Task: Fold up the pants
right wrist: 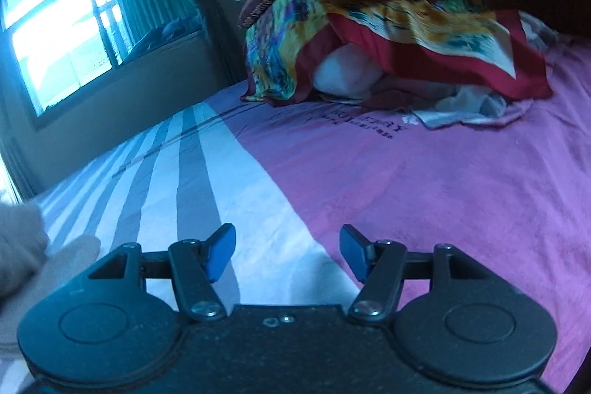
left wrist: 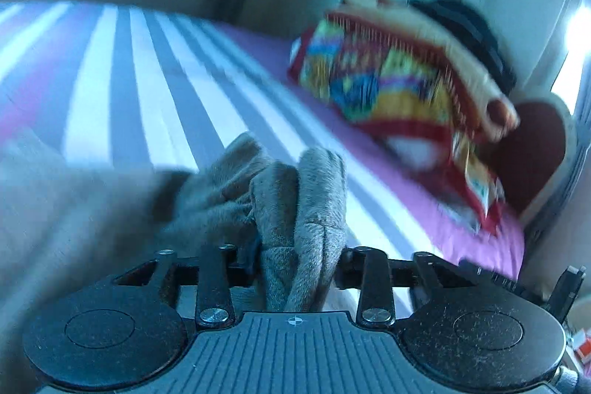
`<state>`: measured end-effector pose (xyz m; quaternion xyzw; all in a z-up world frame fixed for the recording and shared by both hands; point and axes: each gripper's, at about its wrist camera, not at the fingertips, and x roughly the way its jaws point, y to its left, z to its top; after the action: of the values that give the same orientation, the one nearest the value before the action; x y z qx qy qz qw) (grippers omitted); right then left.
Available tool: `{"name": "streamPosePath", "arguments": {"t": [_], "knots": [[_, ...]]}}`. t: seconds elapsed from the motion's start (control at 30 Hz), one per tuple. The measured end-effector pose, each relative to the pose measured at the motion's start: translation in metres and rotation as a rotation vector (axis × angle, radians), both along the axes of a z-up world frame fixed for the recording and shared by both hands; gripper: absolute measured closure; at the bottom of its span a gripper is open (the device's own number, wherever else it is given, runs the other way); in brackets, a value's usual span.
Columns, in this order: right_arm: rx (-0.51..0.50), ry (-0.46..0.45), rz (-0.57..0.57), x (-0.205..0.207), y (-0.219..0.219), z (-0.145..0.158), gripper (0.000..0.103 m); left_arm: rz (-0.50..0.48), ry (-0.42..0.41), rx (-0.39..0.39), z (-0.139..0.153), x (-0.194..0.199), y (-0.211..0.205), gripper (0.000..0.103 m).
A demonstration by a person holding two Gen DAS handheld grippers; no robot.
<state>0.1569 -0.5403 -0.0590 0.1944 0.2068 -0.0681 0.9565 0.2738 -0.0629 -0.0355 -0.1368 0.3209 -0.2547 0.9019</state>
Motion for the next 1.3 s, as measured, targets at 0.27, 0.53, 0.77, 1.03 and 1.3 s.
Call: {"name": "streamPosePath", "arguments": {"t": [0.27,0.53,0.77,1.03,1.3], "knots": [[0.036,0.015,-0.035,0.001,-0.007,-0.005,0.041,-0.062,0.002,-0.082,-0.016,-0.01,-0.032,0.015],[-0.005,-0.006,0.029,-0.007,0.01,0.005,0.051,0.363,-0.165,0.098,0.013,-0.129,0.12,0.015],[0.165,-0.015,0.304,-0.009,0.083,0.026,0.057,0.43,-0.095,0.136,-0.038,-0.201,0.169,0.015],[0.191,0.06,0.538,0.022,0.187,0.042,0.053,0.332,-0.088,0.272,-0.055,-0.156,0.117,0.015],[0.286,0.17,0.503,0.054,0.207,0.027,0.053,0.365,-0.107,0.202,-0.055,-0.142,0.131,0.015]]}}
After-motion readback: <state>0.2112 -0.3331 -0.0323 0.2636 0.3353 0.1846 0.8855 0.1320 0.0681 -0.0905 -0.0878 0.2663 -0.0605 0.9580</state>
